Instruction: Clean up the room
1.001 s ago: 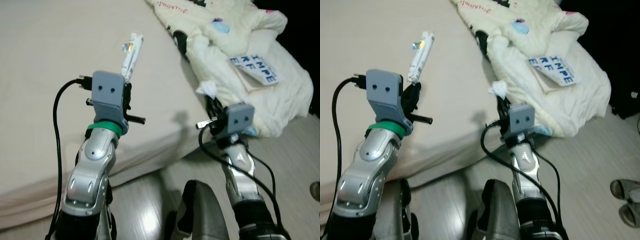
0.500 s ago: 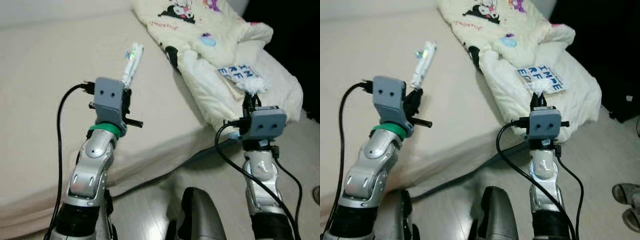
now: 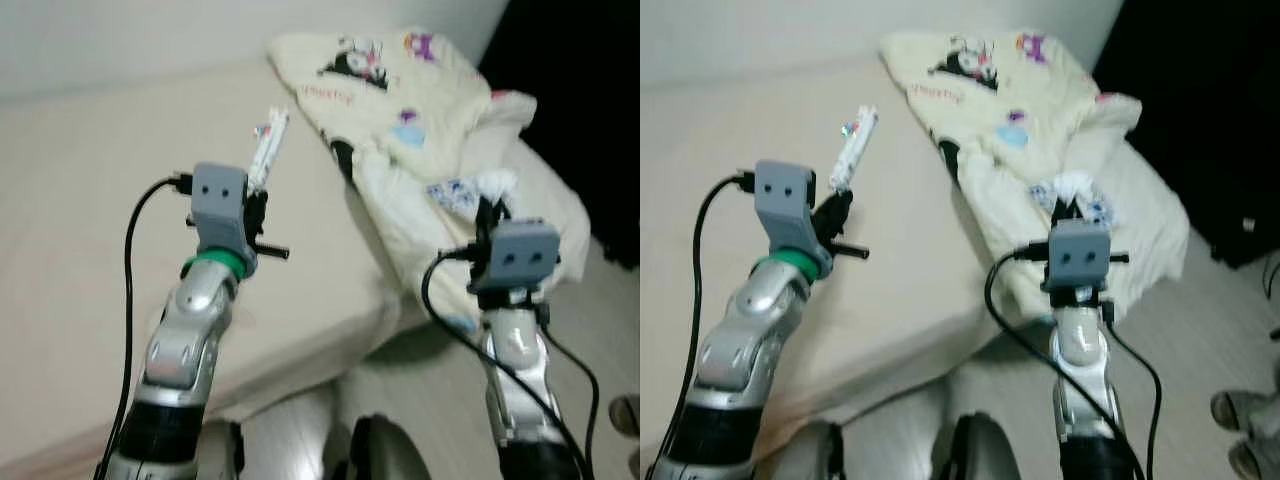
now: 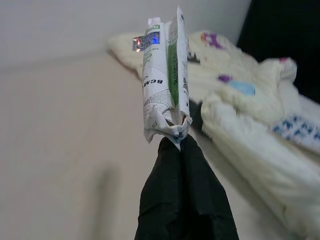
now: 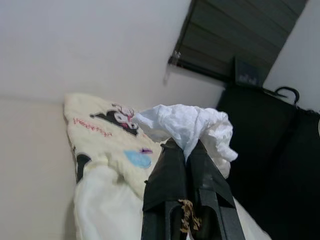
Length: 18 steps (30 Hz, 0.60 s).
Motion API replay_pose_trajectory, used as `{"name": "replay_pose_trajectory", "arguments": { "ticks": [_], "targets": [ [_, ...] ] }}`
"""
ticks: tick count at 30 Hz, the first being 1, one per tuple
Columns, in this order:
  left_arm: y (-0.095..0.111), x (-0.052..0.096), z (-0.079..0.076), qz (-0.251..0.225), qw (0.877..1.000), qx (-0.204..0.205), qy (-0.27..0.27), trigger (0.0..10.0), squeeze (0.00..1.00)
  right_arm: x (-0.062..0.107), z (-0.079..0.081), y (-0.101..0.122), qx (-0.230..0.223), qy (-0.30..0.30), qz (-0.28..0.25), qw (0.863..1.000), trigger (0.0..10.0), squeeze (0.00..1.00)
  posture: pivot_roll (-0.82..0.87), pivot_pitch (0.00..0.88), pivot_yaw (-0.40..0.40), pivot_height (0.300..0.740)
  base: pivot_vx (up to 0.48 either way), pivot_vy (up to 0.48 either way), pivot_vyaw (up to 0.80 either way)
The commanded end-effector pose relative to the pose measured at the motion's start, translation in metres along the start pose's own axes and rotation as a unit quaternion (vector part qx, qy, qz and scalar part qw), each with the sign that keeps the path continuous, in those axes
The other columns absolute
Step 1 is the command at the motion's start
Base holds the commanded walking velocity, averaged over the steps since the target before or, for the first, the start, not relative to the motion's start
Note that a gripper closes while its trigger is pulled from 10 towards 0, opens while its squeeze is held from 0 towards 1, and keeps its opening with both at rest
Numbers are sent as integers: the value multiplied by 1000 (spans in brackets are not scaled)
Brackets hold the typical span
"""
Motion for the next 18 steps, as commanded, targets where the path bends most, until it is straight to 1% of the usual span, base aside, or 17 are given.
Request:
{"name": "replay_pose_trajectory", "arguments": {
  "ticks": [1,3,8,11,12,15,18],
  "targets": [
    [-5,0,-1,5,1000,2,3,10000,0,2,-3,-3,4,-1,9,1000,10000,0,17,87,-27,705,0,0,0],
    [-5,-1,-2,5,1000,4,3,10000,0,2,-3,-3,4,-1,10,1000,10000,0,17,87,-27,710,0,0,0],
    [-8,-3,-1,6,1000,7,8,10000,0,2,-2,-4,5,5,14,1000,10000,0,11,82,-31,740,0,0,0],
    [-8,-4,0,4,1000,4,9,10000,0,1,1,-7,-4,6,27,1000,10000,0,10,77,-33,740,0,0,0],
    [-9,-4,0,4,1000,2,10,10000,0,1,4,-9,-17,6,35,999,10000,0,10,77,-33,740,0,0,0],
    [-9,-4,0,4,1000,2,10,10000,0,1,6,-10,-23,7,37,999,10000,0,10,77,-33,740,0,0,0],
    [-10,-4,0,3,1000,-5,12,10000,0,5,15,-14,-80,2,57,995,10000,0,9,75,-31,740,0,0,0]
  ]
}}
Point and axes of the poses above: a point about 5 cm out from each wrist's last joint towards the gripper, its own x axis pointing back from the gripper into the wrist, its own y axis along the axis of the wrist's last joint, z = x × y, the point moved 3 cm from there along -x, pointing out of the wrist towards the gripper, and after that the axes turned 7 degrees about -x, right-handed, at the moved point
